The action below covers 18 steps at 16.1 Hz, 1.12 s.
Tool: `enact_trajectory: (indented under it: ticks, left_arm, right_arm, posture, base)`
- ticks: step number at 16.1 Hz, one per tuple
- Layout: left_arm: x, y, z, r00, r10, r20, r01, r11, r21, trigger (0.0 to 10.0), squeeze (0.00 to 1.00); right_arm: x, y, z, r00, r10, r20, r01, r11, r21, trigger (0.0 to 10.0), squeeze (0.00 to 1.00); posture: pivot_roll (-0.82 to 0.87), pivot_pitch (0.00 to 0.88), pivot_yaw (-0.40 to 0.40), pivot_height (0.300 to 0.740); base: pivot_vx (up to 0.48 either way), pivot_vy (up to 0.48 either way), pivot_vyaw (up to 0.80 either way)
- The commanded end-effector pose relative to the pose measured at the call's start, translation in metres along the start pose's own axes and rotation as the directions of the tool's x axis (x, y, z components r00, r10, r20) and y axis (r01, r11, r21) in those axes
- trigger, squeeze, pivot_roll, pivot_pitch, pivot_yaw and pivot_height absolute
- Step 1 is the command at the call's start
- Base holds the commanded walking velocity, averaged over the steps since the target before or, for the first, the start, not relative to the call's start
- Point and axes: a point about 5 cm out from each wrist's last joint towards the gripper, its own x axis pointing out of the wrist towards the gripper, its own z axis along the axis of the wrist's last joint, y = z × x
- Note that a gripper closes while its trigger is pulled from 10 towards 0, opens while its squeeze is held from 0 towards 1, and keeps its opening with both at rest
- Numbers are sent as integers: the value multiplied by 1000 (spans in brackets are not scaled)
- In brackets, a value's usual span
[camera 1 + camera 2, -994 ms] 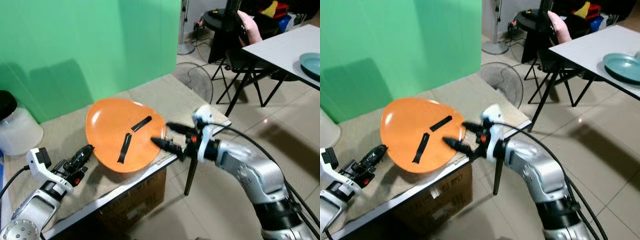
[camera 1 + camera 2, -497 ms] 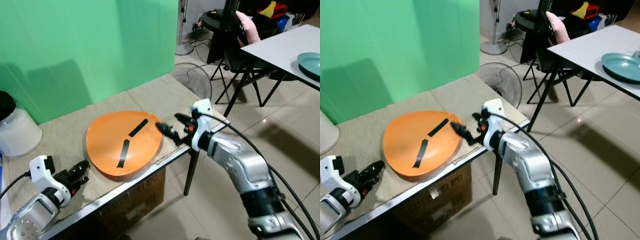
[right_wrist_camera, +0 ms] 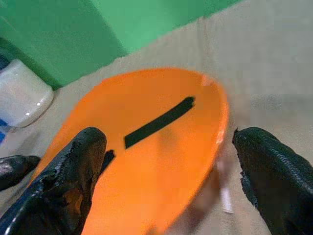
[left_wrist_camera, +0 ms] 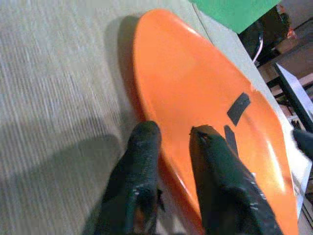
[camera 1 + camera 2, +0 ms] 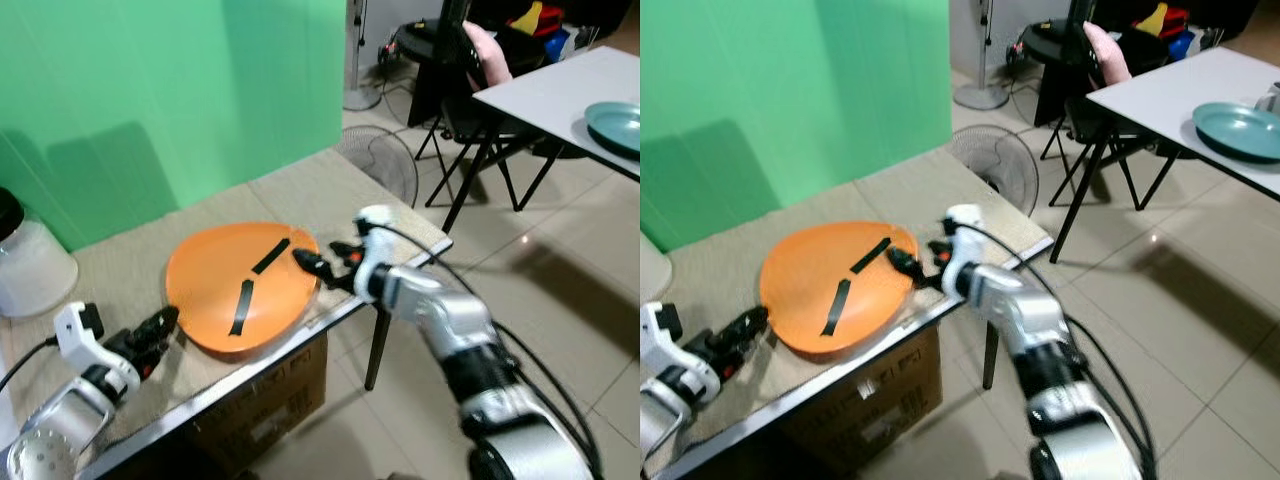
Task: Setting the table
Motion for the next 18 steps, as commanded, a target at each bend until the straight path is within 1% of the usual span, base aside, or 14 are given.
enact_trajectory:
  ticks: [1, 2, 3, 5, 6, 7, 8, 9, 10, 11, 12, 15, 16, 18]
  left_arm:
    - [-2, 4, 2, 1000, 11, 0, -11, 1000, -11, 10000, 1000]
    - [-2, 5, 2, 1000, 18, -8, -18, 1000, -10, 10000, 1000]
    - [-1, 8, 1, 999, 40, -26, -40, 999, 4, 10000, 1000]
    - [0, 10, 0, 998, 54, -33, -54, 998, 11, 10000, 1000]
    - [1, 11, -1, 998, 53, -44, -53, 999, 9, 10000, 357]
    - [2, 9, -2, 998, 29, -56, -29, 1000, 8, 9176, 0]
    - [3, 3, -2, 998, -17, -58, 16, 1000, -4, 0, 0]
    - [4, 2, -2, 998, -32, -58, 32, 999, -7, 0, 0]
    - [5, -1, -2, 997, -53, -61, 53, 999, -7, 0, 0]
    - [6, -2, -2, 996, -58, -61, 58, 998, -7, 0, 0]
    - [7, -3, -1, 996, -67, -59, 66, 998, -5, 0, 0]
    - [9, -6, 0, 994, -94, -58, 94, 996, 3, 0, 0]
    - [11, -8, 0, 992, -111, -62, 111, 994, 8, 0, 0]
    - [12, -11, 1, 989, -131, -65, 132, 991, 16, 0, 0]
  right_arm:
    - [3, -3, 4, 1000, -22, 11, 22, 999, 24, 10000, 0]
    - [8, -4, 2, 999, -43, 1, 43, 997, 67, 10000, 0]
    - [13, -5, 0, 997, -71, -13, 72, 994, 79, 10000, 0]
    - [16, -5, 0, 997, -81, -17, 83, 993, 89, 10000, 0]
    - [19, -3, 0, 997, -79, -17, 80, 992, 93, 10000, 0]
    - [21, -1, 1, 997, -70, -17, 72, 991, 111, 10000, 0]
    - [23, 1, -2, 999, -43, -28, 47, 985, 163, 10000, 0]
    - [23, 2, -3, 999, -27, -29, 32, 982, 186, 10000, 0]
    - [23, 5, -6, 999, 22, -30, -15, 972, 236, 4078, 0]
    - [22, 6, -7, 998, 45, -32, -35, 967, 251, 471, 0]
    - [22, 6, -9, 997, 68, -34, -56, 961, 270, 0, 0]
    - [21, 7, -14, 993, 102, -57, -81, 952, 297, 0, 0]
    - [22, 7, -20, 991, 100, -84, -70, 950, 303, 0, 0]
    - [24, 8, -26, 990, 100, -100, -61, 940, 336, 0, 0]
  posture:
    - [-63, 0, 67, 740]
    - [-63, 0, 67, 740]
    - [-56, 0, 64, 740]
    - [-55, 0, 64, 740]
    - [-54, 0, 65, 740]
    - [-52, 0, 66, 740]
    - [-52, 0, 66, 740]
    - [-52, 0, 66, 740]
    - [-52, 0, 66, 740]
    - [-51, 0, 66, 740]
    - [-52, 0, 67, 740]
    - [-55, 0, 67, 740]
    - [-57, 0, 66, 740]
    - [-56, 0, 64, 740]
  base:
    - [0, 0, 0]
    - [0, 0, 0]
    - [0, 0, 0]
    - [0, 0, 0]
    - [0, 0, 0]
    - [0, 0, 0]
    - [0, 0, 0]
    - [0, 0, 0]
    - [0, 0, 0]
    - [0, 0, 0]
    - [0, 0, 0]
    - [0, 0, 0]
    - [0, 0, 0]
    - [0, 0, 0]
